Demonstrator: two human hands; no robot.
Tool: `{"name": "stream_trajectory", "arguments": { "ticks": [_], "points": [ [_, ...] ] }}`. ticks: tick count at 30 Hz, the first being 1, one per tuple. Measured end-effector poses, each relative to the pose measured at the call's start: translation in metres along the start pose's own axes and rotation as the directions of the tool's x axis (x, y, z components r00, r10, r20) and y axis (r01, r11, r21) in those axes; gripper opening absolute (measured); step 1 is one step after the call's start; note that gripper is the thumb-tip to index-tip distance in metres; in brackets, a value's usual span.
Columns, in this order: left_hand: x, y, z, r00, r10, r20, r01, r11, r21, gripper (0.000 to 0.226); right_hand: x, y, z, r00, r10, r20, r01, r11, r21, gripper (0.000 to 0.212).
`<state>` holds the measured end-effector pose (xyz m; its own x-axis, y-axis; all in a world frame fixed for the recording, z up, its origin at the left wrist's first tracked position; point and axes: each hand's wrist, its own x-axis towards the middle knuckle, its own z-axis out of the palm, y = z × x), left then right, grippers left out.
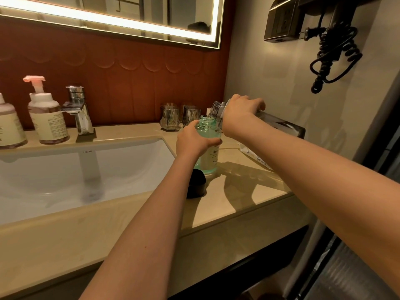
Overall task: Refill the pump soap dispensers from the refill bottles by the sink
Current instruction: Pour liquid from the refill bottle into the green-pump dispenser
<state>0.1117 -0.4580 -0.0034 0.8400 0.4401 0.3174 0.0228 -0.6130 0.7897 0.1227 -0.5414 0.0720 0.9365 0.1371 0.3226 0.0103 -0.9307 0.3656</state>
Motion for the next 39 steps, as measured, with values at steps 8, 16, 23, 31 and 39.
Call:
{"name": "stream_trajectory", "arguments": {
  "ticks": [8, 16, 23, 31, 39],
  "points": [
    [-0.0003, 0.0002, -0.0002, 1.000, 0.003, 0.005, -0.003, 1.000, -0.004, 0.091, 0.0013, -0.0001, 0.0008, 1.000, 0.001, -0.002, -0.001, 1.000, -0.012, 0.068],
    [0.0002, -0.0004, 0.0004, 1.000, -0.007, 0.010, 0.007, 1.000, -0.019, 0.092, 0.0043, -0.0024, 0.0026, 1.000, 0.014, -0.004, -0.014, 1.000, -0.019, 0.067],
    [-0.0006, 0.0001, 0.0000, 1.000, 0.003, 0.003, -0.003, 1.000, -0.011, 0.092, 0.0037, -0.0017, 0.0025, 1.000, 0.004, -0.009, -0.004, 1.000, -0.030, 0.068],
    [-0.0001, 0.0002, 0.0001, 1.000, -0.002, 0.009, 0.002, 1.000, -0.016, 0.092, 0.0069, -0.0047, 0.0045, 1.000, 0.027, -0.014, -0.027, 0.999, -0.035, 0.066],
    [0.0005, -0.0005, 0.0010, 1.000, -0.006, 0.008, 0.006, 1.000, -0.031, 0.092, 0.0064, -0.0052, 0.0053, 0.999, 0.029, -0.034, -0.031, 0.998, -0.058, 0.064]
  ]
}}
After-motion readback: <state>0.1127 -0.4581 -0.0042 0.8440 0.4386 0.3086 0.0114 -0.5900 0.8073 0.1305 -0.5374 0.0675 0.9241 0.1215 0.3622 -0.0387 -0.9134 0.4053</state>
